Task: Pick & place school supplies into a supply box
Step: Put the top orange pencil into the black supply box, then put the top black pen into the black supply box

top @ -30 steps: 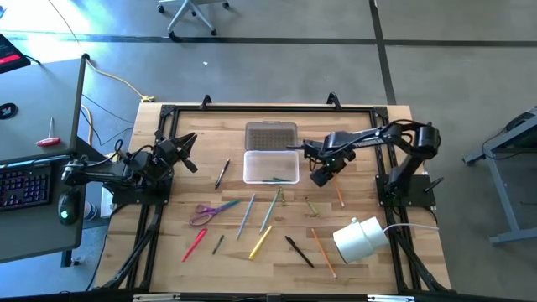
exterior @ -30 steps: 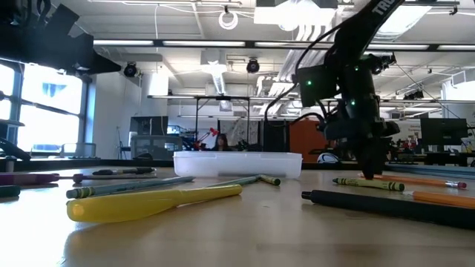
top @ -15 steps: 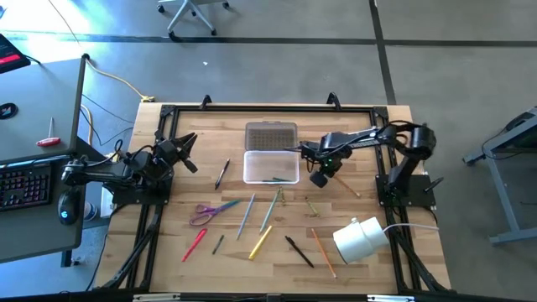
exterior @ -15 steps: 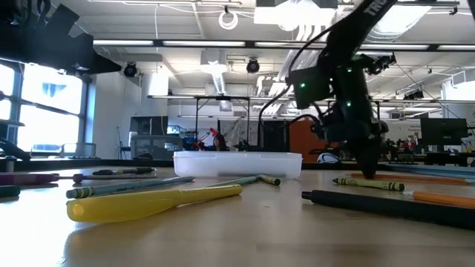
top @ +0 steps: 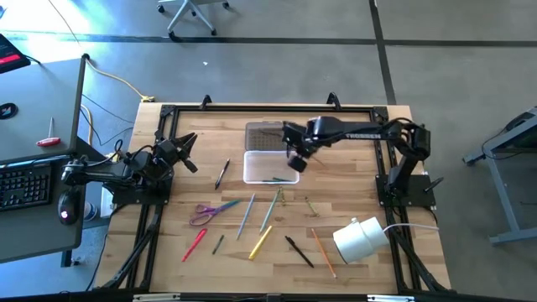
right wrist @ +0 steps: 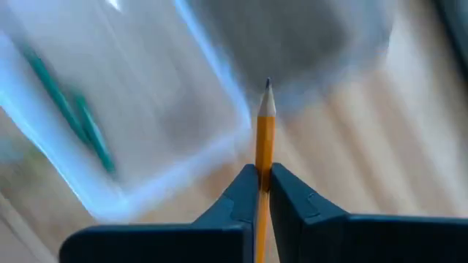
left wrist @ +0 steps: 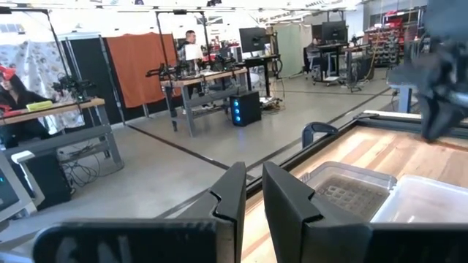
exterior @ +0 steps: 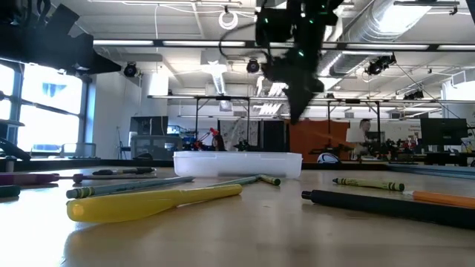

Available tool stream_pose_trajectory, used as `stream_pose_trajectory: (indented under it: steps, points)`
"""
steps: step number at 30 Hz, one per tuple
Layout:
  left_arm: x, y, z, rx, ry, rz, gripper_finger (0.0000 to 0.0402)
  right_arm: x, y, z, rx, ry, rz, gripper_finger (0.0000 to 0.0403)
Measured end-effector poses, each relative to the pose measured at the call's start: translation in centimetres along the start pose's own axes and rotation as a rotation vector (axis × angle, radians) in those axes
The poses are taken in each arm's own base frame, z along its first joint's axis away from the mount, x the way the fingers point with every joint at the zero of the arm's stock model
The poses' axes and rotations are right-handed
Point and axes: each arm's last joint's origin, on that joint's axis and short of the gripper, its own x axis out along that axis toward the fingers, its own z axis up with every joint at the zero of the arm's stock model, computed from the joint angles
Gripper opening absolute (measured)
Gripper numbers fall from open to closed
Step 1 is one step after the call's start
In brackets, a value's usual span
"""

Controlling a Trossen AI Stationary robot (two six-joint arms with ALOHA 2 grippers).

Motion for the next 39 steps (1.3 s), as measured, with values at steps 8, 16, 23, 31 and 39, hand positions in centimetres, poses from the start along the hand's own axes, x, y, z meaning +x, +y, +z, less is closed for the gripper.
stream_pose_trajectory:
  steps: [8, 16, 23, 31, 39]
  points:
    - [0.0, 0.0, 0.0, -0.003, -0.002, 0.0, 0.0085, -1.6, 2.1, 4.3, -0.186, -0.401, 0.119, 0.0003]
    - [0.0, 0.0, 0.1, -0.049, -0.004, 0.001, 0.0085, 2.1, 3.4, 4.7, -0.221, -0.345, 0.236, 0.0006]
    - [0.0, 0.0, 0.2, -0.099, -0.01, -0.003, 0.0085, 7.1, 4.4, 4.2, -0.248, -0.219, 0.252, 0.0007]
    - [0.1, 0.4, 3.0, -0.112, -0.032, -0.064, 0.0112, 8.1, 4.6, 3.8, -0.327, -0.185, 0.296, 0.0022]
    - [2.0, -1.1, 5.6, 0.003, 0.079, 0.077, 0.0188, 8.0, 4.7, 4.3, -0.439, -0.253, 0.287, 0.0094]
